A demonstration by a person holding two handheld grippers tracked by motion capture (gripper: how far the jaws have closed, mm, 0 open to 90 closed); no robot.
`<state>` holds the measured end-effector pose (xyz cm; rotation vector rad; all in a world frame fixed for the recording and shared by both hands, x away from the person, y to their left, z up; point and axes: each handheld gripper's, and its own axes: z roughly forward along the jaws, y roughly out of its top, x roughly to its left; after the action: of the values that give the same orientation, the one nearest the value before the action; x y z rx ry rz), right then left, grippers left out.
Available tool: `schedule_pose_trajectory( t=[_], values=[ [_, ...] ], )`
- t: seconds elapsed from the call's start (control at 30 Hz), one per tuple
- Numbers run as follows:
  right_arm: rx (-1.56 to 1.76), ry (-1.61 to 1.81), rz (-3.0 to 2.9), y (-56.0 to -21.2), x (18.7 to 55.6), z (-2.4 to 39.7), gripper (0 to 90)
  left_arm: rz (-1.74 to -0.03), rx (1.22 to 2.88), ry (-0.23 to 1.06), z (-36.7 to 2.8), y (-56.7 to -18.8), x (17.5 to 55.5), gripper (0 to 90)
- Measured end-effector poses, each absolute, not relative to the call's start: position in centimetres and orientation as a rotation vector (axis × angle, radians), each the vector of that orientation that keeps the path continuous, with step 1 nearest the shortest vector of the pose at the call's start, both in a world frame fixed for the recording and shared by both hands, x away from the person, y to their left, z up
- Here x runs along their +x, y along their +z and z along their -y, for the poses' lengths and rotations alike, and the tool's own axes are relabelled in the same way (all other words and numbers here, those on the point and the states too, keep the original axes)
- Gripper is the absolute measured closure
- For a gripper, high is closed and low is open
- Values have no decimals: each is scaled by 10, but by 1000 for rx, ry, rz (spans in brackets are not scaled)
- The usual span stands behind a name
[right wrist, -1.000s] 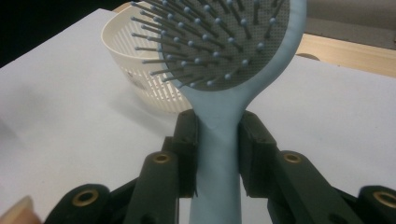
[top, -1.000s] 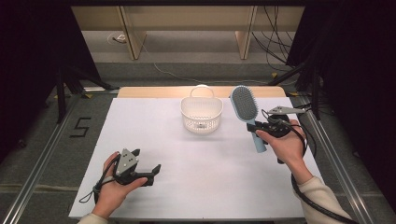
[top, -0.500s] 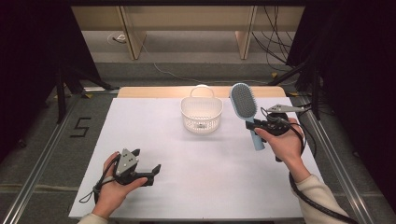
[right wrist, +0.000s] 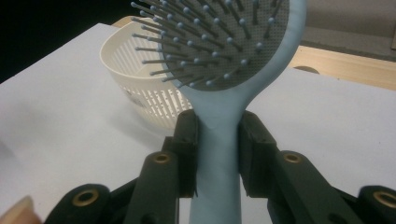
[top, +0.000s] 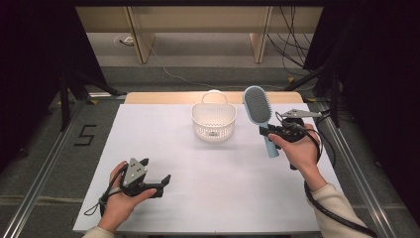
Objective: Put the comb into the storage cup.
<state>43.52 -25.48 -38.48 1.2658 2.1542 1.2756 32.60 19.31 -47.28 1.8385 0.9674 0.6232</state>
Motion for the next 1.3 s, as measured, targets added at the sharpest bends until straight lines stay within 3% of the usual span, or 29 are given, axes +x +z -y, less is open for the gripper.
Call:
schedule_pose_trajectory(
  t=[1.3],
  values=[
    [1239,1307,-2135,-380,442,240,720,-965,1840,624,-193,-473,326,54]
  ],
)
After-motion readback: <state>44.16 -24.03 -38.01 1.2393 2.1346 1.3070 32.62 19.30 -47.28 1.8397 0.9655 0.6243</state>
